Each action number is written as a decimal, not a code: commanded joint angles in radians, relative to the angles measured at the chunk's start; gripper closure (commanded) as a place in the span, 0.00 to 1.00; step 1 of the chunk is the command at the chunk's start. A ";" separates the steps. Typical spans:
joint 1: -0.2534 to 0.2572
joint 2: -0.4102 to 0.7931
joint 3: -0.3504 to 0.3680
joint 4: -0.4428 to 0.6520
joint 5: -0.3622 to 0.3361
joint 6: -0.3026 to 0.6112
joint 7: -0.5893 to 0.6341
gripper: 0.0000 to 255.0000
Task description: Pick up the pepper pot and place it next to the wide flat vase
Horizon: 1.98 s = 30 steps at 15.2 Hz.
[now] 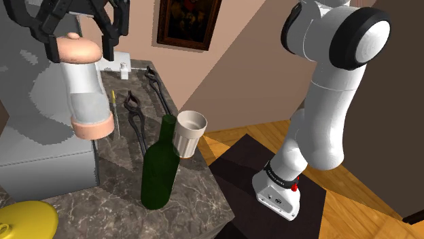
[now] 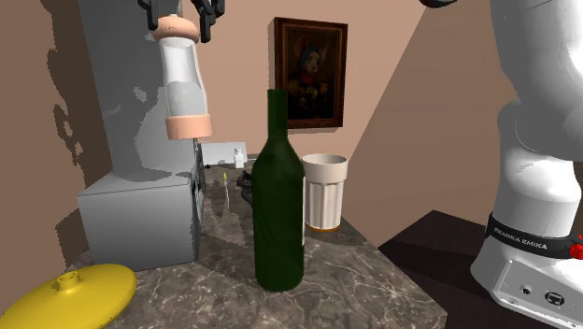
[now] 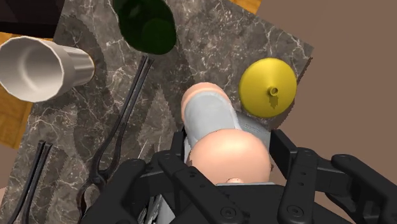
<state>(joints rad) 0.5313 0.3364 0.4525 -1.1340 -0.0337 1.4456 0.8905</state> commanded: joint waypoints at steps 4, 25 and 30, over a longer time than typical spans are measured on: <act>0.090 0.073 0.019 0.127 -0.039 -0.051 0.085 1.00; 0.020 -0.039 0.015 -0.324 0.012 0.292 0.044 1.00; 0.015 -0.041 0.013 -0.394 0.013 0.359 0.040 1.00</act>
<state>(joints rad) 0.5465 0.2919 0.4663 -1.5174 -0.0189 1.7904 0.9306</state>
